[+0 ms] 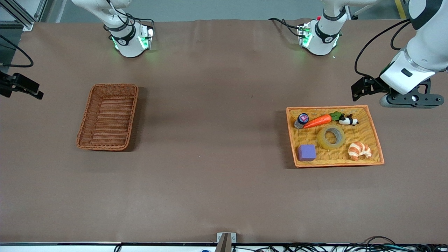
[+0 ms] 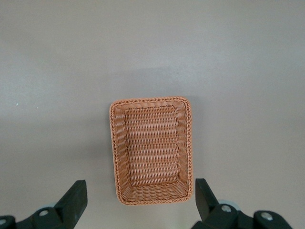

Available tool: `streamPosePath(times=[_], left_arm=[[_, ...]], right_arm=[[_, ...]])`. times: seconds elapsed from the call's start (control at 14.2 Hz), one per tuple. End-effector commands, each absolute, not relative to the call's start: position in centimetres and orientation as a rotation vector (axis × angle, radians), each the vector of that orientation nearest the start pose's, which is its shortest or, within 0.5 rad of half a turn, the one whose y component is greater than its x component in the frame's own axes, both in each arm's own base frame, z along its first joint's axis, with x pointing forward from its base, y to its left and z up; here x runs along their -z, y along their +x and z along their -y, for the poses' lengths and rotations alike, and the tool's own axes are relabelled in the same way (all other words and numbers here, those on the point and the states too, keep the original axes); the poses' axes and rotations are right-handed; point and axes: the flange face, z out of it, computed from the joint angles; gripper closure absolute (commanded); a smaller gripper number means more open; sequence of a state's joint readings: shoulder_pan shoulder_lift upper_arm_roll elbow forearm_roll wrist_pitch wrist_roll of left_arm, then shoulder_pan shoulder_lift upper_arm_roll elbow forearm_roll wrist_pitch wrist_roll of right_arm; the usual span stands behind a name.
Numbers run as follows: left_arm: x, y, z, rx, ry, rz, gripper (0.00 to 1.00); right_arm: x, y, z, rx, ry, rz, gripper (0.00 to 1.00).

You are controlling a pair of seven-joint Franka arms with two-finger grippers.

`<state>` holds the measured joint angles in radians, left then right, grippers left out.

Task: Move tape to another basket
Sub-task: 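Lower the left gripper over the yellow tape roll in the tray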

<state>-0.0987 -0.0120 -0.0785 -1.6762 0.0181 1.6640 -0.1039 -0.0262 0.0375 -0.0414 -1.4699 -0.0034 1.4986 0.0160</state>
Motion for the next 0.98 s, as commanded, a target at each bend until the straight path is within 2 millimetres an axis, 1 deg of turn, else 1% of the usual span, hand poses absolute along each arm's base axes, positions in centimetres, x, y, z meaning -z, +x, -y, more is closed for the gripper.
streamPosePath(times=[0.0,0.21,0.35,0.42,0.49,0.63,0.77,0.84,0.91], left_arm=[[-59.7,54.6,9.5,0.005,-3.117,-0.108,0.00],[-59.4,54.8,9.6,0.007,-3.110,-0.109,0.00],[-59.0,55.0,9.1,0.002,-3.107,-0.105,0.00],[-58.5,55.2,8.6,0.002,-3.107,-0.105,0.00],[-57.8,55.4,7.6,-0.013,-3.105,-0.087,0.00],[-55.3,55.6,7.1,-0.079,-3.098,-0.089,0.00],[-52.6,57.1,4.8,-0.050,-3.105,-0.032,0.00],[-51.0,57.4,4.0,-0.020,-3.109,-0.011,0.00],[-48.7,57.8,2.9,-0.011,-3.111,0.015,0.00]], right_arm=[[-64.6,55.4,4.0,-0.009,-3.119,-0.146,0.00],[-64.6,55.4,3.9,-0.009,-3.119,-0.144,0.00],[-64.6,55.4,3.9,-0.011,-3.119,-0.144,0.00],[-64.6,55.4,4.0,-0.009,-3.119,-0.146,0.00],[-64.6,55.4,4.0,-0.011,-3.119,-0.146,0.00],[-64.6,55.4,4.0,-0.009,-3.119,-0.146,0.00],[-64.6,55.4,4.0,-0.009,-3.119,-0.146,0.00],[-64.6,55.4,4.0,-0.009,-3.119,-0.144,0.00],[-64.6,55.4,4.0,-0.009,-3.119,-0.146,0.00]])
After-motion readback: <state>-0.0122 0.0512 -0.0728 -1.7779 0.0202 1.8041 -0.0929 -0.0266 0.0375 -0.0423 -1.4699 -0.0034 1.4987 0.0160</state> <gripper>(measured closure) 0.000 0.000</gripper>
